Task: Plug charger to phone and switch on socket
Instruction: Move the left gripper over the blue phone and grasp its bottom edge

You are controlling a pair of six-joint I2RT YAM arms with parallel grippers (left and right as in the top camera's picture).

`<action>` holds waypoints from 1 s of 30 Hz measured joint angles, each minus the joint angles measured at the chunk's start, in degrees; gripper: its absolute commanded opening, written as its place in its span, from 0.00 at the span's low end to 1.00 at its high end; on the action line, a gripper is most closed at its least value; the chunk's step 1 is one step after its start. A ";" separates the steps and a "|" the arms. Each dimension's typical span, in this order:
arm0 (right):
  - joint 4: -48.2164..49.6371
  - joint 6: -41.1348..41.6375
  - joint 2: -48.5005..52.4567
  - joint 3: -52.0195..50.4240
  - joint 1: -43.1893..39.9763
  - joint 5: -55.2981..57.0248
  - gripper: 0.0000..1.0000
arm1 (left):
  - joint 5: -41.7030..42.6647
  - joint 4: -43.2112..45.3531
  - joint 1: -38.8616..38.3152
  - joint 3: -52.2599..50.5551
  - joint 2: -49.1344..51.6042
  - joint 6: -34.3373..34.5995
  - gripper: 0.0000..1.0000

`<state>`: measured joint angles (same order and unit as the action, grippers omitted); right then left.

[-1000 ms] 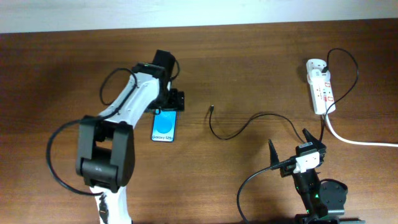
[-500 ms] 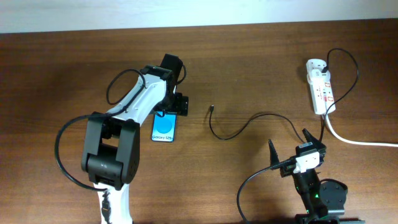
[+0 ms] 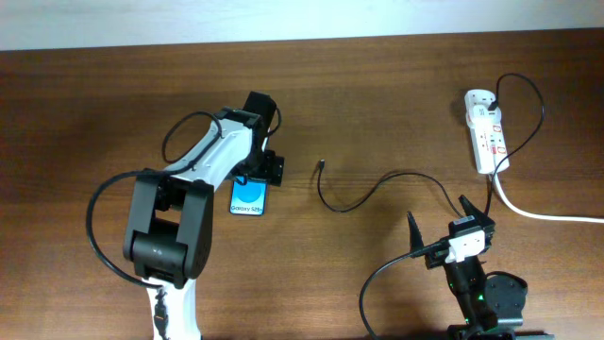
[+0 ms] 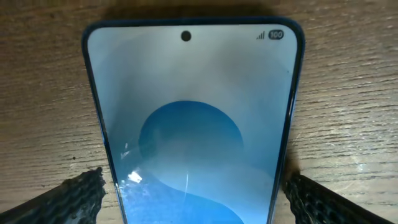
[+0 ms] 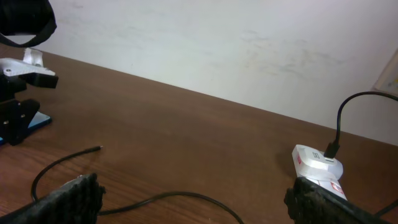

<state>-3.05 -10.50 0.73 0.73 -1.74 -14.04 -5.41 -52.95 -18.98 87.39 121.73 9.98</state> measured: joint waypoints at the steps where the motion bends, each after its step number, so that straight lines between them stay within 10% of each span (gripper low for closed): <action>1: 0.00 0.00 0.00 0.00 0.00 0.02 0.98 | 0.04 0.33 0.15 -0.04 0.00 -0.15 0.99; 30: 0.00 0.00 0.00 0.00 0.00 0.00 0.98 | 4.02 0.26 1.66 -1.29 -0.02 0.09 0.96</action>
<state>-3.05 -10.50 0.73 0.73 -1.74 -14.04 -1.39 -52.69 -17.32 86.11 121.71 10.07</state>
